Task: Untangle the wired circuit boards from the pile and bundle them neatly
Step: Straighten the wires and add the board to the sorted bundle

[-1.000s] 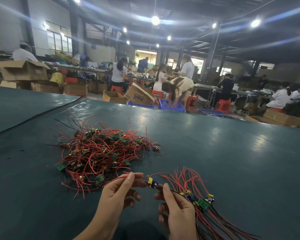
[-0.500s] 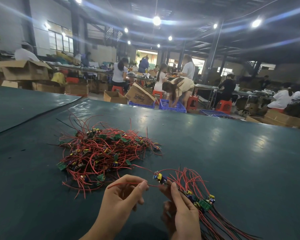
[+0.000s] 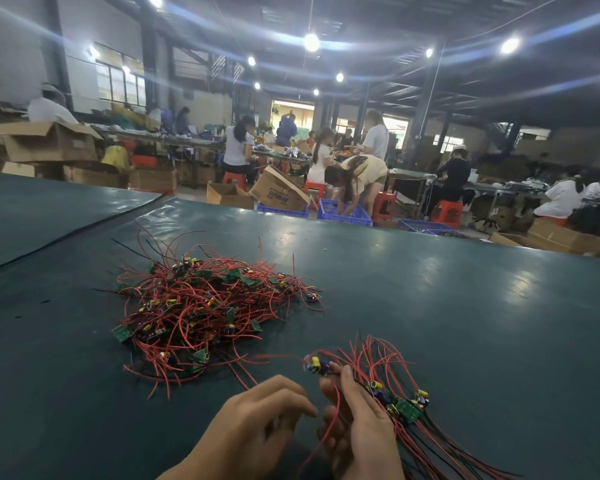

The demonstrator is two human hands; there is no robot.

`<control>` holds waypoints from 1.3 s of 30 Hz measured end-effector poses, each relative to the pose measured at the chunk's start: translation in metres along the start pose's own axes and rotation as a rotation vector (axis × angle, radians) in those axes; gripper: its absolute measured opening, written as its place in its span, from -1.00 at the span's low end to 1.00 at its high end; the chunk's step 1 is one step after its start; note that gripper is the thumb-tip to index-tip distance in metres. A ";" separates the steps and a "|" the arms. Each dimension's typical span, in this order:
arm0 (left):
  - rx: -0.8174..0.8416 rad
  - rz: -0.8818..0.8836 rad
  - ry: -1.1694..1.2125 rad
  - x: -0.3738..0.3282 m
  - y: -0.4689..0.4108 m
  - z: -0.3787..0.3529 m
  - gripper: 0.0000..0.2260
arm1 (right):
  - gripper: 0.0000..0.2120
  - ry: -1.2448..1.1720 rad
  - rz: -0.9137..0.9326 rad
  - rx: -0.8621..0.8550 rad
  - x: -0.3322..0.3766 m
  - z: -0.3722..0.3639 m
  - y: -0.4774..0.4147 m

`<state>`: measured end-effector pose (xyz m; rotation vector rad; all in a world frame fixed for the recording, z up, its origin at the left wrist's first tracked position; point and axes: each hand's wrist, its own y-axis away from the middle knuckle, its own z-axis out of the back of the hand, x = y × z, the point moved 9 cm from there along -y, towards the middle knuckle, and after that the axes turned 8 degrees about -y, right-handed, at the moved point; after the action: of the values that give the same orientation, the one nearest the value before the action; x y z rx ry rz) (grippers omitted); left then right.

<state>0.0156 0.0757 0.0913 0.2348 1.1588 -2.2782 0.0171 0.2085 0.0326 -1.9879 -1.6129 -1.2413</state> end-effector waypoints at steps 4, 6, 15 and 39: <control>0.008 0.205 0.140 0.022 0.003 0.003 -0.79 | -0.84 0.032 -0.014 0.056 -0.004 -0.007 0.004; 0.040 0.327 0.288 0.027 0.005 -0.003 -0.72 | -0.83 0.052 -0.024 0.095 -0.005 -0.011 0.006; 0.001 0.587 0.719 0.032 0.005 -0.020 -0.79 | -0.71 0.175 0.010 0.169 -0.006 -0.018 0.009; -0.319 0.976 1.204 0.065 0.017 -0.020 -0.91 | -0.61 -0.271 -0.014 0.230 0.009 -0.012 0.003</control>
<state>-0.0306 0.0571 0.0419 1.7390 1.4014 -0.9434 0.0146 0.2049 0.0473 -2.0661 -1.8027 -0.7733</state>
